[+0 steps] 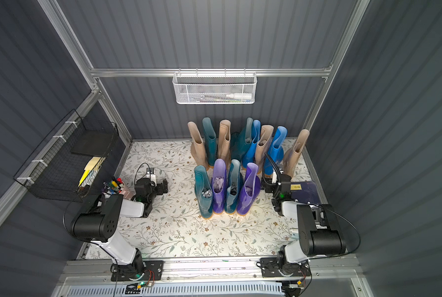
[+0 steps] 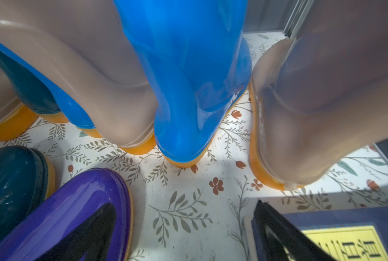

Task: Match and arrange rain boots in pairs
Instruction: Adjust the rain boot at the corner of the board.

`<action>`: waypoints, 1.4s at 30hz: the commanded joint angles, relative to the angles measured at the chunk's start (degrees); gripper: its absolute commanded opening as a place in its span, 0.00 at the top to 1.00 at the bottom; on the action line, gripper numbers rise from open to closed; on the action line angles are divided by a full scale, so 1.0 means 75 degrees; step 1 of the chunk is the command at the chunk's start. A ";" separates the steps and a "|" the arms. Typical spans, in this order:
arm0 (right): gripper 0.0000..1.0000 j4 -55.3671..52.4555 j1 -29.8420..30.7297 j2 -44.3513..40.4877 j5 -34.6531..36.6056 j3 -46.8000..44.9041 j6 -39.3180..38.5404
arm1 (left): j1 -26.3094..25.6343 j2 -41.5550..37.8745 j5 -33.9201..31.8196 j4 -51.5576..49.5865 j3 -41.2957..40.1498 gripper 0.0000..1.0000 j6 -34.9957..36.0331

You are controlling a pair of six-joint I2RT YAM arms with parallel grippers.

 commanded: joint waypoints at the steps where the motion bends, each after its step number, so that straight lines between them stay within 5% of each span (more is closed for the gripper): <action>1: 0.01 -0.0727 0.0010 -0.0692 -0.0059 0.0467 -0.0041 | 0.0028 -0.0712 -0.0516 -0.2295 0.1335 0.00 -0.0336; 6: 0.01 -0.3397 0.0068 -0.2165 0.0124 0.1203 -0.0056 | -0.0027 -0.1386 -0.0123 -0.4833 0.3040 0.00 -0.0866; 15: 0.01 -0.4333 0.0201 -0.4398 0.0183 0.1686 0.0415 | -0.1431 -0.1373 -0.0923 -0.8242 0.6461 0.00 -0.1263; 28: 0.10 -0.9273 0.0479 -0.2518 -0.1960 0.6688 0.1526 | -0.1820 -0.0312 0.0295 -1.1049 1.0204 0.00 -0.3102; 42: 0.19 -0.9637 0.1537 -0.2216 -0.1945 0.7216 0.1975 | -0.2938 0.2019 -0.0071 -1.2220 1.2898 0.00 -0.4332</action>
